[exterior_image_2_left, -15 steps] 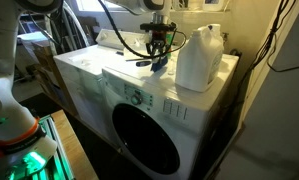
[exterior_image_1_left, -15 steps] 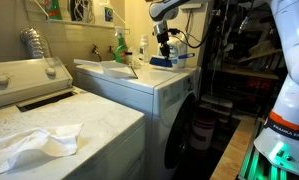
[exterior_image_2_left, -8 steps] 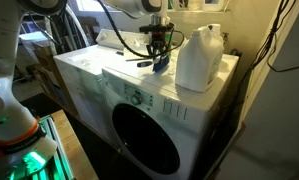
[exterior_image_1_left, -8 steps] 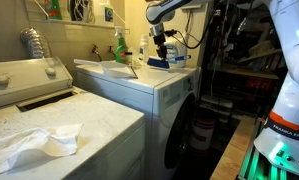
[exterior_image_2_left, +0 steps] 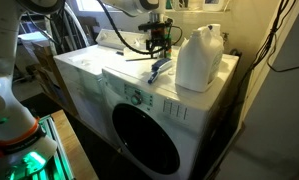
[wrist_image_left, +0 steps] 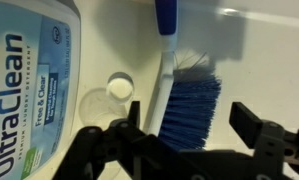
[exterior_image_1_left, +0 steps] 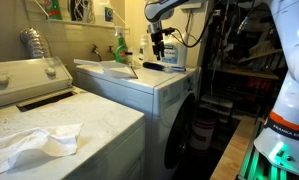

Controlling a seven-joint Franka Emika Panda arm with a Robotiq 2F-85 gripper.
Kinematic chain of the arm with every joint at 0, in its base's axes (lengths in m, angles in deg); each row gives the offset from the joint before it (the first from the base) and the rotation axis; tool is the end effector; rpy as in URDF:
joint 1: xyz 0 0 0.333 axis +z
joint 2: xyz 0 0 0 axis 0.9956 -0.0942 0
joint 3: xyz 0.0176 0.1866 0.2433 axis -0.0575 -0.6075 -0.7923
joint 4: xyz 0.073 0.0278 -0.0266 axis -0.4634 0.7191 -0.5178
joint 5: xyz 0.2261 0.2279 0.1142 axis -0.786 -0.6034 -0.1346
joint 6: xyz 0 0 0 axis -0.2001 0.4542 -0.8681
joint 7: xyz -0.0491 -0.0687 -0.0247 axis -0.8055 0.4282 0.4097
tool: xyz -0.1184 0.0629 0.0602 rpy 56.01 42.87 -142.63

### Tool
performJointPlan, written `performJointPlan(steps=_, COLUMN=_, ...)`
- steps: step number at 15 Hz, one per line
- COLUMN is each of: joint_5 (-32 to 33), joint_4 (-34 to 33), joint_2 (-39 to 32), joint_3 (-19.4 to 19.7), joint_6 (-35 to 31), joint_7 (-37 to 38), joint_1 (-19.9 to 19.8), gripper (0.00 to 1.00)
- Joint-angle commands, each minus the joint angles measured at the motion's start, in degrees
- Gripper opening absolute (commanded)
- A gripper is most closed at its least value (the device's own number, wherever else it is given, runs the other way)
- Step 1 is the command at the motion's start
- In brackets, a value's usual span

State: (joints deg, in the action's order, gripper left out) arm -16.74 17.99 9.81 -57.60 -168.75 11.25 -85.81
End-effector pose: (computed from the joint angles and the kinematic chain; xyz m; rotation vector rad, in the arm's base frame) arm 0.6257 -0.0475 0.4095 2.8883 0.5077 -0.2405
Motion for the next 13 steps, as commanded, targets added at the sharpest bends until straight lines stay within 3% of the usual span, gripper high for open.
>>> performJointPlan(steps=1, joint_5=-0.67, joint_4=3.05, joint_2=3.76, joint_3=-0.85, joint_6=0.69, joint_7=1.33, joint_1=0.67, gripper=1.00)
performJointPlan(steps=5, joint_5=-3.28, joint_4=6.64, joint_2=8.94, joint_3=-1.41, joint_6=5.35, joint_7=4.90, joint_1=1.15, gripper=1.00)
performJointPlan(steps=8, joint_5=-6.44, joint_4=12.08, joint_2=14.25, joint_3=-2.02, joint_6=3.55, joint_7=3.15, joint_1=0.32, gripper=1.00)
performJointPlan(steps=9, joint_5=-4.20, joint_4=4.99, joint_2=8.76, joint_3=-1.54, joint_6=5.57, joint_7=3.67, joint_1=1.34, gripper=1.00)
performJointPlan(steps=13, joint_5=-4.39, joint_4=5.37, joint_2=9.49, joint_3=-1.57, joint_6=5.56, joint_7=3.65, joint_1=1.41, gripper=1.00)
